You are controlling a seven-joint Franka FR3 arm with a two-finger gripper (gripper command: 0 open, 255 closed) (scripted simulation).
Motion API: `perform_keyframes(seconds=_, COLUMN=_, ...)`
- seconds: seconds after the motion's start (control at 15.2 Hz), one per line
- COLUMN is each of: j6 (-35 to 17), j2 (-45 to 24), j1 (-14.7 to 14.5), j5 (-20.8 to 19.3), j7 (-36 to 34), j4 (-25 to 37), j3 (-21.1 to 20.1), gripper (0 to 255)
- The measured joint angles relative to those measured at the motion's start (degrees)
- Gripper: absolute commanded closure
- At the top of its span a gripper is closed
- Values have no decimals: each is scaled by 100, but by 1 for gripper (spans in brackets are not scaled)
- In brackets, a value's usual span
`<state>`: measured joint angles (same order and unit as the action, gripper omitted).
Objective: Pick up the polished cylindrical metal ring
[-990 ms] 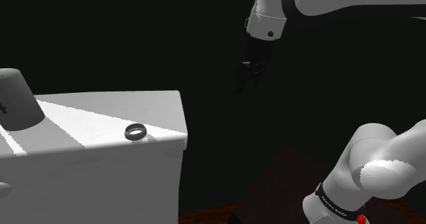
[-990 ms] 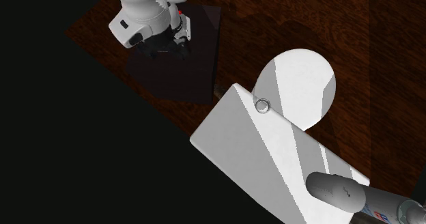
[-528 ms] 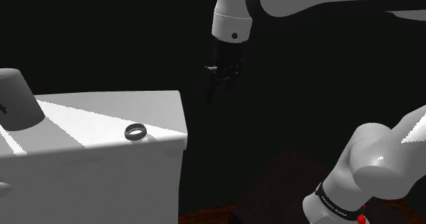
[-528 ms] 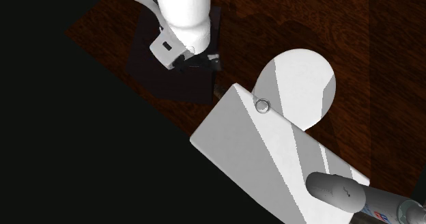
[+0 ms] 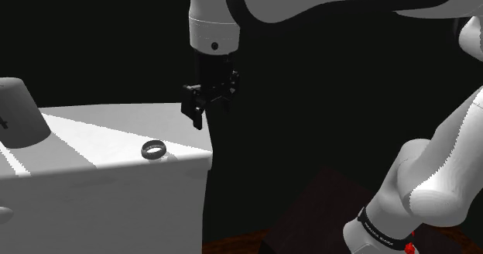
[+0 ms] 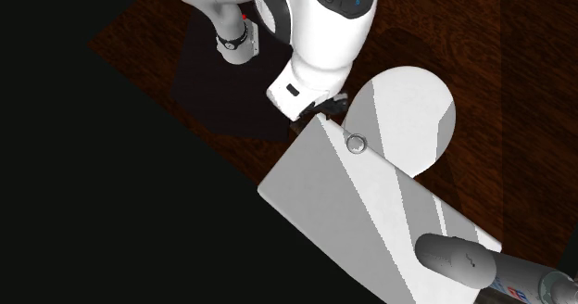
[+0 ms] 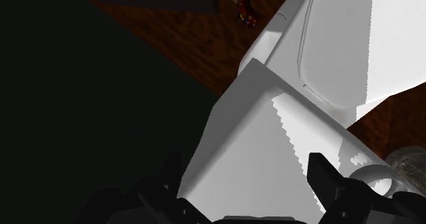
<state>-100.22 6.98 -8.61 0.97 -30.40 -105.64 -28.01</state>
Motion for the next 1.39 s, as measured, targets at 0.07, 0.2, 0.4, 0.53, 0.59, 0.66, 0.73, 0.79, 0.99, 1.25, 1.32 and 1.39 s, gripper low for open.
perform_keyframes(seconds=0.07, j6=53, j2=-213, j1=-53, j5=-96, j7=-158, j4=224, j3=-102, gripper=0)
perform_keyframes(seconds=0.2, j6=136, j2=-654, j1=-170, j5=-311, j7=-448, j4=659, j3=-272, gripper=0)
perform_keyframes(seconds=0.4, j6=382, j2=-1528, j1=-470, j5=-774, j7=-935, j4=1583, j3=-491, gripper=0)
perform_keyframes(seconds=0.53, j6=547, j2=-1947, j1=-682, j5=-1004, j7=-1151, j4=2061, j3=-561, gripper=0)
perform_keyframes(seconds=0.59, j6=654, j2=-2227, j1=-822, j5=-1153, j7=-1253, j4=2391, j3=-581, gripper=0)
perform_keyframes(seconds=0.66, j6=669, j2=-2378, j1=-903, j5=-1235, j7=-1326, j4=2518, j3=-586, gripper=0)
perform_keyframes(seconds=0.73, j6=650, j2=-2436, j1=-934, j5=-1265, j7=-1356, j4=2542, j3=-585, gripper=0)
perform_keyframes(seconds=0.79, j6=599, j2=-2488, j1=-957, j5=-1295, j7=-1384, j4=2533, j3=-583, gripper=0)
perform_keyframes(seconds=0.99, j6=401, j2=-2504, j1=-949, j5=-1307, j7=-1412, j4=2342, j3=-578, gripper=0)
perform_keyframes(seconds=1.25, j6=207, j2=-2502, j1=-926, j5=-1310, j7=-1424, j4=2145, j3=-570, gripper=255)
perform_keyframes(seconds=1.32, j6=199, j2=-2504, j1=-925, j5=-1311, j7=-1424, j4=2139, j3=-569, gripper=255)
perform_keyframes(seconds=1.39, j6=195, j2=-2502, j1=-925, j5=-1311, j7=-1424, j4=2138, j3=-570, gripper=255)
